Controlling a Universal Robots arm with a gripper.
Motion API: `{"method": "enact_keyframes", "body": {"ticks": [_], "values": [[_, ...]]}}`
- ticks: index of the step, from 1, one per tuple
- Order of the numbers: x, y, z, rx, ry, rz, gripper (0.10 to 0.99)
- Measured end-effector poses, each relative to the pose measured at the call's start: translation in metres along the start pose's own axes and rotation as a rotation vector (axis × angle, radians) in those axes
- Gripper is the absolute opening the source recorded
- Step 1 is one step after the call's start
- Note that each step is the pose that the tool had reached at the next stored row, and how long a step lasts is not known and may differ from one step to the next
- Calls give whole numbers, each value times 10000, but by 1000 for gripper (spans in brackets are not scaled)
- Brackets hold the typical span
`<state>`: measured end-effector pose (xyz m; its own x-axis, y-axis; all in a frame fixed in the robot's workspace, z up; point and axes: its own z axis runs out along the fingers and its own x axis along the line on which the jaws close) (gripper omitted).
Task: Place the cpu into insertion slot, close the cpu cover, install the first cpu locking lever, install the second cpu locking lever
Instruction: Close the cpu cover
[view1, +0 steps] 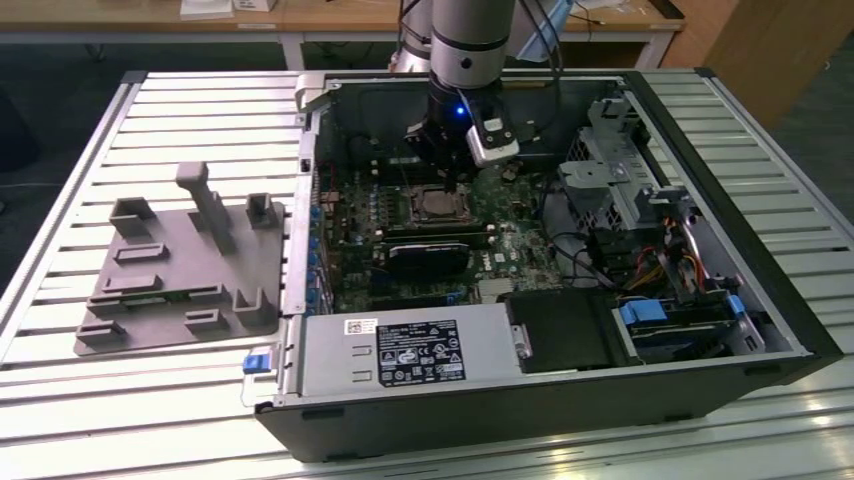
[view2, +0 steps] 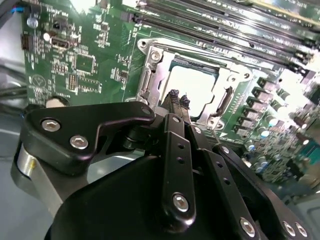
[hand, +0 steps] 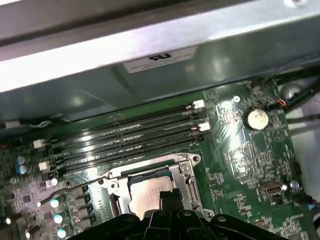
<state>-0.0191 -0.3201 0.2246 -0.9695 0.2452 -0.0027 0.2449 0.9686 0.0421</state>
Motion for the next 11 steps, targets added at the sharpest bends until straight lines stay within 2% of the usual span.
{"method": "enact_keyframes", "body": {"ticks": [11], "values": [[0,0,9,-84,23,-1709,102]]}}
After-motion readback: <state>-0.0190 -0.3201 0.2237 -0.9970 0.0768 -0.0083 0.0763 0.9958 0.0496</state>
